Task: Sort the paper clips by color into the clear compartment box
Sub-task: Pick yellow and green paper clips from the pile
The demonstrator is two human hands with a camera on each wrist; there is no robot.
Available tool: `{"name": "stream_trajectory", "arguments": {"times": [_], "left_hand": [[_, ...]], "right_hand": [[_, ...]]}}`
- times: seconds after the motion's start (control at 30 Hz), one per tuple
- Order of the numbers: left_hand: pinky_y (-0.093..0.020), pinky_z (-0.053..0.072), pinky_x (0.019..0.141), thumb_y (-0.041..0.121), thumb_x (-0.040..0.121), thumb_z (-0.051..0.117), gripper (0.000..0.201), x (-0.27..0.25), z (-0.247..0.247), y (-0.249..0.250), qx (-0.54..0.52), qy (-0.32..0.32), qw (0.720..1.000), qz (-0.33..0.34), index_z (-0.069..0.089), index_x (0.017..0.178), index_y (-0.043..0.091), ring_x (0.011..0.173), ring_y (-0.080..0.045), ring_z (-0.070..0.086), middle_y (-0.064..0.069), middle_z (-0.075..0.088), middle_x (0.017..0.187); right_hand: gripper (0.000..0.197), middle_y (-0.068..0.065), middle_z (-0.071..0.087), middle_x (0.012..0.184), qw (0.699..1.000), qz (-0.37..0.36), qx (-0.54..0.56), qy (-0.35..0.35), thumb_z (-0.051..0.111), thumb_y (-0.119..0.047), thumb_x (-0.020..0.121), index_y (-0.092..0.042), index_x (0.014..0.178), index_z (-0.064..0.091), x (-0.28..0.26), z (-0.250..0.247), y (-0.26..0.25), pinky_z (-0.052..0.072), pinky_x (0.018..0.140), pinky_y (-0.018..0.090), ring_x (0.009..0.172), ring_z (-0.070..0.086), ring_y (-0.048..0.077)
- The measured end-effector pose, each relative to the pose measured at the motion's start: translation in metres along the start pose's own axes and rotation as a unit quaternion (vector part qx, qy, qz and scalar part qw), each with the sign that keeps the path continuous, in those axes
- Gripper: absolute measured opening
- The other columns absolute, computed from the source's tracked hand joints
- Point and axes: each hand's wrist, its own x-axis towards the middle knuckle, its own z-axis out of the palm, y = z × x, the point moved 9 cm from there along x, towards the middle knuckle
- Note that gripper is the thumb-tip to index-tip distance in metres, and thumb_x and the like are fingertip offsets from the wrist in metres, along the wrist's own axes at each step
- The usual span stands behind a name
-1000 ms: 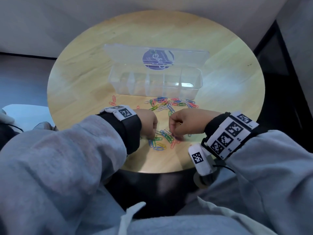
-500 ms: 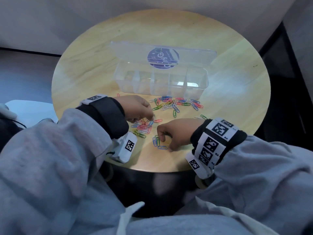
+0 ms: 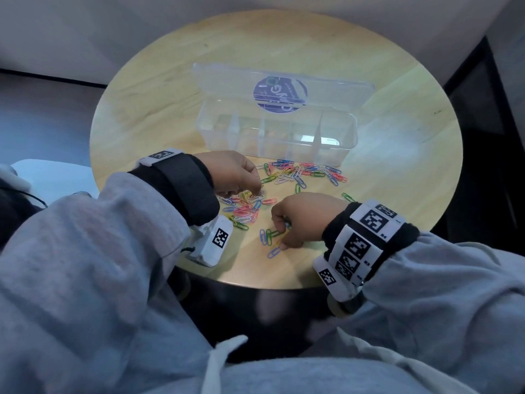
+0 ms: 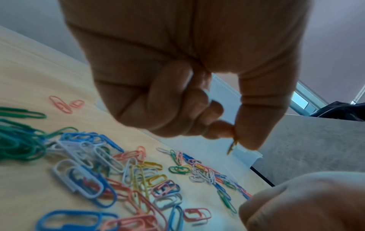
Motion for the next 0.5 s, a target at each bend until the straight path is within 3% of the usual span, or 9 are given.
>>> {"name": "stream_trajectory", "arguments": {"times": [0.23, 0.37, 0.5], "left_hand": [[-0.020, 0.030, 0.046, 0.005, 0.081, 0.063, 0.025, -0.003, -0.001, 0.004, -0.009, 0.003, 1.000, -0.002, 0.050, 0.062, 0.013, 0.046, -0.015, 0.034, 0.000, 0.043, 0.050], [-0.013, 0.032, 0.038, -0.008, 0.085, 0.047, 0.034, -0.005, 0.008, 0.010, -0.135, -0.016, 0.991, 0.006, 0.042, 0.058, 0.011, 0.045, -0.011, 0.044, -0.009, 0.050, 0.060], [-0.012, 0.035, 0.036, -0.001, 0.060, 0.048, 0.018, -0.012, 0.012, 0.022, -0.285, -0.031, 0.958, 0.031, 0.041, 0.051, 0.013, 0.044, -0.012, 0.047, -0.008, 0.057, 0.055]], "right_hand": [[0.019, -0.008, 0.053, 0.065, 0.999, 0.024, 0.004, 0.028, 0.070, -0.027, 0.077, -0.022, 0.082, 0.052, -0.008, -0.010, 0.009, 0.034, 0.052, 0.024, 0.071, 0.054, 0.017], [0.014, -0.008, 0.056, 0.073, 1.000, 0.027, -0.002, 0.008, 0.069, -0.026, 0.077, -0.023, 0.082, 0.056, -0.007, -0.004, 0.007, 0.033, 0.051, 0.023, 0.074, 0.053, 0.017], [0.004, -0.006, 0.058, 0.072, 1.000, 0.029, -0.010, -0.009, 0.064, -0.018, 0.079, -0.021, 0.077, 0.062, -0.005, -0.001, 0.005, 0.034, 0.048, 0.021, 0.068, 0.052, 0.016]]}}
